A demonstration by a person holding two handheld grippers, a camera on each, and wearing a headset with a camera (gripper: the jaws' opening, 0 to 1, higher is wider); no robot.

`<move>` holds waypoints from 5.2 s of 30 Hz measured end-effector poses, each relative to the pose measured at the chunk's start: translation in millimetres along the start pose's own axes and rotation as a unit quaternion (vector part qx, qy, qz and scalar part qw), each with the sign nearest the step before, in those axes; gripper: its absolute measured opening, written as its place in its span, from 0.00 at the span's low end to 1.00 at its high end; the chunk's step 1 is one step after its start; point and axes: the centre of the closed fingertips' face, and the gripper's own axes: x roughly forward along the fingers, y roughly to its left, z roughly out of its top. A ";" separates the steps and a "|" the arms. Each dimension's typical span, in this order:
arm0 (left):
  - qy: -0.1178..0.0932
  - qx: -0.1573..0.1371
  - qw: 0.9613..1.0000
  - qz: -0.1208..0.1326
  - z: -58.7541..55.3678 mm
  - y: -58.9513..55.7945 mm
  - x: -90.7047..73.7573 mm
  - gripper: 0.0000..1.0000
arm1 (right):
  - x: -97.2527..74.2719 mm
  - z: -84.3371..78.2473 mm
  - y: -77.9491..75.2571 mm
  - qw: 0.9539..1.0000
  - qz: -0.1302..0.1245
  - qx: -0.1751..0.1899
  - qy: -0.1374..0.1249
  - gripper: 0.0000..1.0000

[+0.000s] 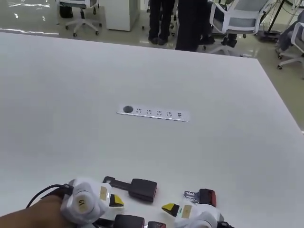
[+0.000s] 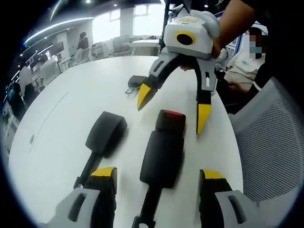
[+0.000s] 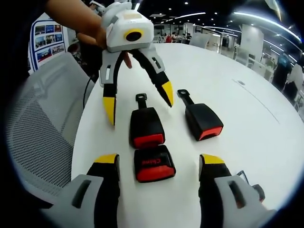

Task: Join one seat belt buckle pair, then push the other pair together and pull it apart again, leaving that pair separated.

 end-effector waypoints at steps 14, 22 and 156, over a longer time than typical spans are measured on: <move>-0.025 -0.016 0.999 0.041 33.7 10.6 -23.7 0.91 | -37.7 7.8 -20.7 0.998 -0.042 0.037 -0.038 0.85; -0.040 -0.010 0.998 0.053 52.0 24.4 -30.8 0.94 | -64.5 8.8 -46.8 0.995 -0.067 0.043 -0.060 0.87; 0.030 0.039 0.999 -0.016 34.5 89.0 39.5 0.34 | -17.8 -42.8 -113.1 0.988 0.053 -0.083 0.118 0.32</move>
